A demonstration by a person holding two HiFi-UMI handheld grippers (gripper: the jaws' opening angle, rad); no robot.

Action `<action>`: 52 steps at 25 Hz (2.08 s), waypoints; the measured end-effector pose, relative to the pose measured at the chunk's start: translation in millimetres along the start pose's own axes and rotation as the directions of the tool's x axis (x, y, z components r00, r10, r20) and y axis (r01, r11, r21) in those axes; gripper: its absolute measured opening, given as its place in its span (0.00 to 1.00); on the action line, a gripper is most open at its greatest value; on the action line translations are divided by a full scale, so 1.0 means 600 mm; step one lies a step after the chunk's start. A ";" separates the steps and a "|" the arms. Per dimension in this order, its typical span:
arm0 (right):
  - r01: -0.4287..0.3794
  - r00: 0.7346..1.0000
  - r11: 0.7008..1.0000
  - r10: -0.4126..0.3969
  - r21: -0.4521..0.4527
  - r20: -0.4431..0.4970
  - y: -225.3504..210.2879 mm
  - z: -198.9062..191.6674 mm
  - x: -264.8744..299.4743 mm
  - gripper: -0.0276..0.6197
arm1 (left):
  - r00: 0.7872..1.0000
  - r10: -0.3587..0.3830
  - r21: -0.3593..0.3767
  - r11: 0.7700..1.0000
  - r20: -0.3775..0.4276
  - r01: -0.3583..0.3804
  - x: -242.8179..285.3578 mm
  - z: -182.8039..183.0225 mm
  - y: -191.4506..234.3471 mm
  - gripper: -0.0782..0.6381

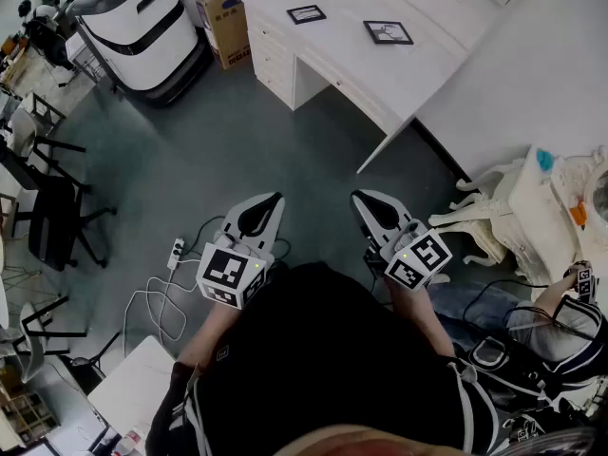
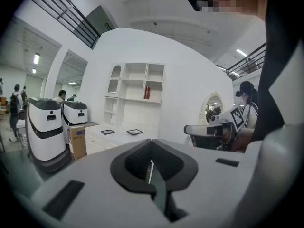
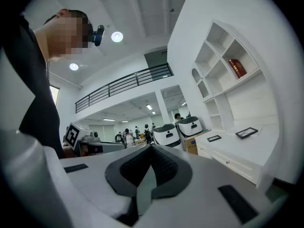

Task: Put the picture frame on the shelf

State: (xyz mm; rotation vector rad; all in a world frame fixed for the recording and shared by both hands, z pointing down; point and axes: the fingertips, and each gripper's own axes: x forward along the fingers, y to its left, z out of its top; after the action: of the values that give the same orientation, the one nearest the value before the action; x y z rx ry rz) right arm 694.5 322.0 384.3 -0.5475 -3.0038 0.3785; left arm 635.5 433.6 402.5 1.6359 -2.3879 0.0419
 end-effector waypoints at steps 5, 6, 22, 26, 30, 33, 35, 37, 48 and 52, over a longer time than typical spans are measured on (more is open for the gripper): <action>-0.018 1.000 1.000 0.018 0.019 -0.007 0.015 -0.009 0.005 0.07 | 1.000 -0.014 0.000 1.000 0.003 0.014 -0.002 0.004 -0.009 0.12; -0.021 1.000 1.000 0.022 0.023 -0.008 0.019 -0.010 0.005 0.07 | 1.000 -0.015 -0.001 1.000 0.003 0.015 -0.004 0.004 -0.010 0.12; -0.192 0.981 0.981 0.192 0.017 0.003 0.127 -0.026 0.097 0.08 | 0.999 0.024 0.008 1.000 0.033 -0.024 -0.085 0.003 0.058 0.12; -0.208 0.978 0.977 0.207 0.040 0.026 0.131 -0.025 0.129 0.08 | 0.999 0.037 -0.004 0.999 0.033 -0.037 -0.091 -0.009 0.089 0.12; -0.233 0.972 0.970 0.231 0.065 0.041 0.090 -0.007 0.161 0.08 | 0.999 0.045 -0.035 0.998 0.026 -0.044 -0.046 -0.008 0.123 0.12; -0.237 0.971 0.970 0.234 0.056 0.052 0.079 0.005 0.178 0.08 | 0.999 0.048 -0.039 0.998 0.024 -0.047 -0.033 -0.007 0.145 0.12; -0.228 0.973 0.972 0.225 0.052 0.057 0.060 0.010 0.189 0.08 | 0.998 0.055 -0.039 0.998 0.025 -0.054 -0.016 -0.002 0.162 0.12; -0.215 0.976 0.975 0.212 0.058 0.055 0.029 0.013 0.200 0.08 | 0.998 0.064 -0.044 0.997 0.026 -0.063 0.008 0.005 0.179 0.12; -0.225 0.974 0.970 0.221 0.094 0.058 -0.176 0.054 0.270 0.08 | 0.997 0.082 -0.021 0.996 -0.009 -0.082 0.195 0.065 0.250 0.12; -0.254 0.967 0.960 0.250 0.117 0.050 -0.237 0.062 0.294 0.08 | 0.994 0.106 -0.043 0.993 -0.010 -0.106 0.253 0.079 0.272 0.12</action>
State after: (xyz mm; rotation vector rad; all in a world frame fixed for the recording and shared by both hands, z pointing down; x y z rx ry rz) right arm 477.4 247.2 387.5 -0.9239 -2.9223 0.5889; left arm 424.3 347.5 408.1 1.4864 -2.4500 0.0153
